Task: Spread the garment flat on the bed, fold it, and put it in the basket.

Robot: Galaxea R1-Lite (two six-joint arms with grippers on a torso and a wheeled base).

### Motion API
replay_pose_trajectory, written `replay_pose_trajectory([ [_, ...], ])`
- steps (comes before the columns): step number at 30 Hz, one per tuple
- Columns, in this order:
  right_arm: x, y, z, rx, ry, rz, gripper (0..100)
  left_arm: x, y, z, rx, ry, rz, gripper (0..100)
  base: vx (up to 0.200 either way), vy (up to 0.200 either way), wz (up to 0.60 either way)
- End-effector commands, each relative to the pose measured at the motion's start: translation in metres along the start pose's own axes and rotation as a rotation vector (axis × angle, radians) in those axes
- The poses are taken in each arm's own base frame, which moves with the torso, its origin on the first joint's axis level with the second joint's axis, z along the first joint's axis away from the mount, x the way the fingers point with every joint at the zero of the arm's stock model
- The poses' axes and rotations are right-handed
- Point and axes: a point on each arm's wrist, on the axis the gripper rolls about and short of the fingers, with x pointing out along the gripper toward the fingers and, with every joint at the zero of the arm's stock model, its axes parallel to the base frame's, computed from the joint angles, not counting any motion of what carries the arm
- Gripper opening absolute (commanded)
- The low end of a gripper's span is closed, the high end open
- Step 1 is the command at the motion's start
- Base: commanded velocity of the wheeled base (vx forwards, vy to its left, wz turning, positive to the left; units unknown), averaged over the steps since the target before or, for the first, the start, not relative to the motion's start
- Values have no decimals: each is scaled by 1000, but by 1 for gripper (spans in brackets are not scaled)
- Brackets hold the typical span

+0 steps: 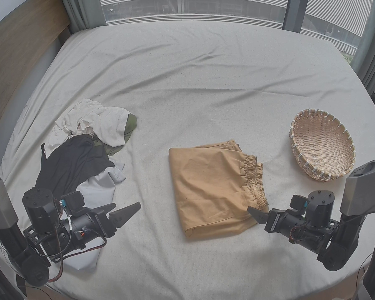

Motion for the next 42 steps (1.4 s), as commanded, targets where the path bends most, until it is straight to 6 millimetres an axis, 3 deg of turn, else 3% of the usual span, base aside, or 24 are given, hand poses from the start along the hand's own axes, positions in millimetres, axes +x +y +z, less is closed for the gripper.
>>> replay_pose_trajectory([
  [1,8,-8,-12,1,46,-34,100,-1,2,-2,-5,12,9,100,0,0,0],
  [6,14,-10,-12,18,40,-35,100,-1,2,-2,-5,12,9,100,0,0,0],
  [21,41,16,-9,59,-18,67,100,-6,2,-6,-9,24,24,100,0,0,0],
  [28,52,19,-4,60,-53,80,100,-6,3,-7,-12,31,26,100,0,0,0],
  [29,52,19,-4,60,-53,80,0,-6,3,-7,-12,31,26,100,0,0,0],
  [35,50,21,-1,62,-66,89,0,-6,3,-8,-13,33,29,100,0,0,0],
  [42,25,41,20,62,-115,174,0,-7,3,-8,-13,35,31,100,0,0,0],
])
